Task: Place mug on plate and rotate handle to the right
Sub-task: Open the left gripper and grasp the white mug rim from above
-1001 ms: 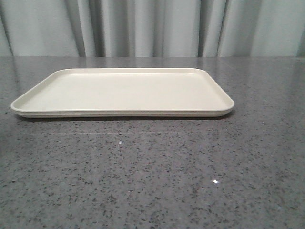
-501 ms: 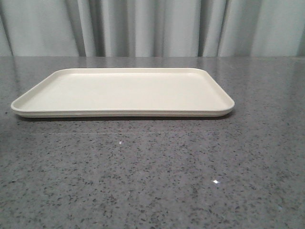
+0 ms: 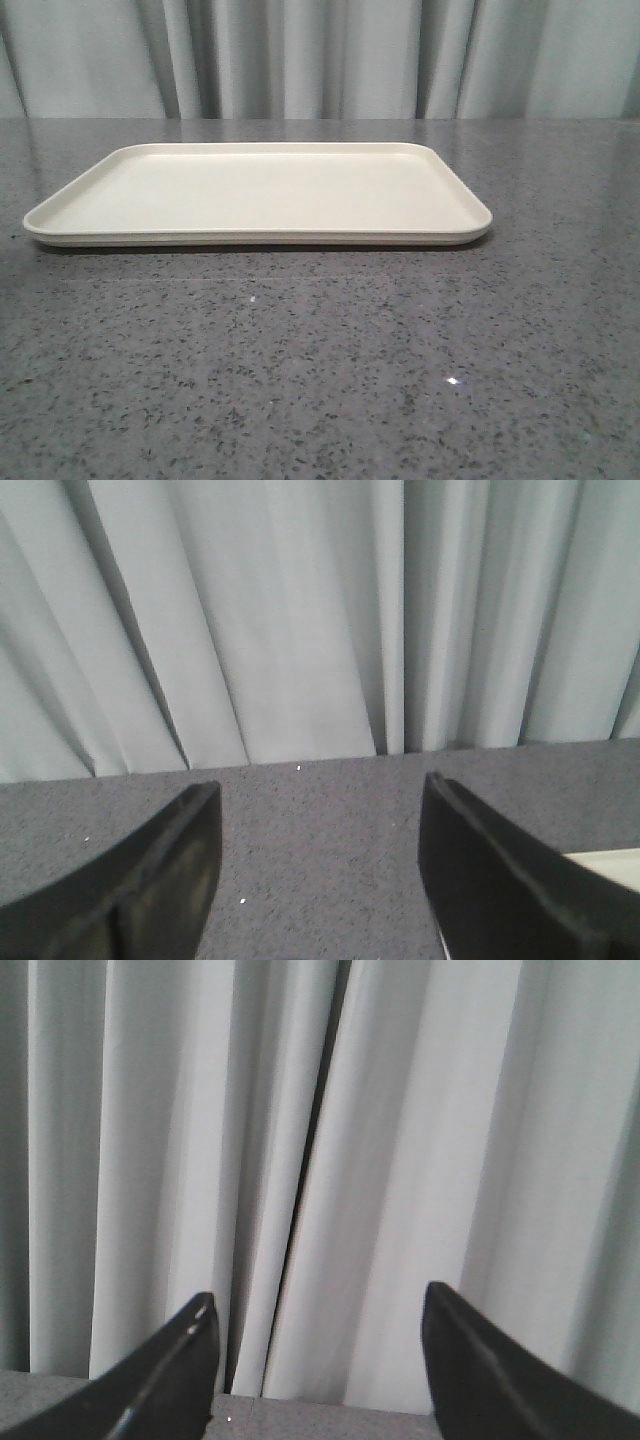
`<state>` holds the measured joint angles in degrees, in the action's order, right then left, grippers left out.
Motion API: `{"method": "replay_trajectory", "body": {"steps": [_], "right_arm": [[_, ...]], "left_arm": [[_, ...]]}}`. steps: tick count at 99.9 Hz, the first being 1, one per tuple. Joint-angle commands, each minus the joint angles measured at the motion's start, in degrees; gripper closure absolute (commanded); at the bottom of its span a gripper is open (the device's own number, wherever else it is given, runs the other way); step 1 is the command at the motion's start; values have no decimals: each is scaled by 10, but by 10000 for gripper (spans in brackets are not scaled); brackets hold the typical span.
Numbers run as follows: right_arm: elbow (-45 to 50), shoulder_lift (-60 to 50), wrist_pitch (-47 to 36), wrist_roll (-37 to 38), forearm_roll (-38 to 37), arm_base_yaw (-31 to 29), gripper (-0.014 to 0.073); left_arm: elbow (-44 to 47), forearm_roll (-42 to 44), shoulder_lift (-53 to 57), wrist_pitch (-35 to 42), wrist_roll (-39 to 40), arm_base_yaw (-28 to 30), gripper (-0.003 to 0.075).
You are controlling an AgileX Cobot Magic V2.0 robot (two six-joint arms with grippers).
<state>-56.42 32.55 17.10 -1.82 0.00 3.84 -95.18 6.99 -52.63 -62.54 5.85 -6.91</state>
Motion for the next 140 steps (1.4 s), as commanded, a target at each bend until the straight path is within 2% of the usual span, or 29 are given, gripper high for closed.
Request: {"method": "replay_trajectory", "body": {"steps": [1, 16, 34, 54, 101, 140], "right_arm": [[-61, 32, 17, -4, -7, 0, 123], [-142, 86, 79, -13, -8, 0, 123], [-193, 142, 117, -13, -8, 0, 123], [-193, 170, 132, -13, -8, 0, 123], [-193, 187, 132, -14, -10, 0, 123], [-193, 187, 132, -15, -10, 0, 125]], "left_arm": [[-39, 19, -25, -8, -11, 0, 291], [-54, 44, -60, -97, -16, 0, 291], [-30, 42, -69, -99, -28, 0, 292], [28, 53, -68, -99, -29, 0, 292], [248, 63, -38, -99, -29, 0, 292], [340, 73, -36, -98, -29, 0, 292]]}}
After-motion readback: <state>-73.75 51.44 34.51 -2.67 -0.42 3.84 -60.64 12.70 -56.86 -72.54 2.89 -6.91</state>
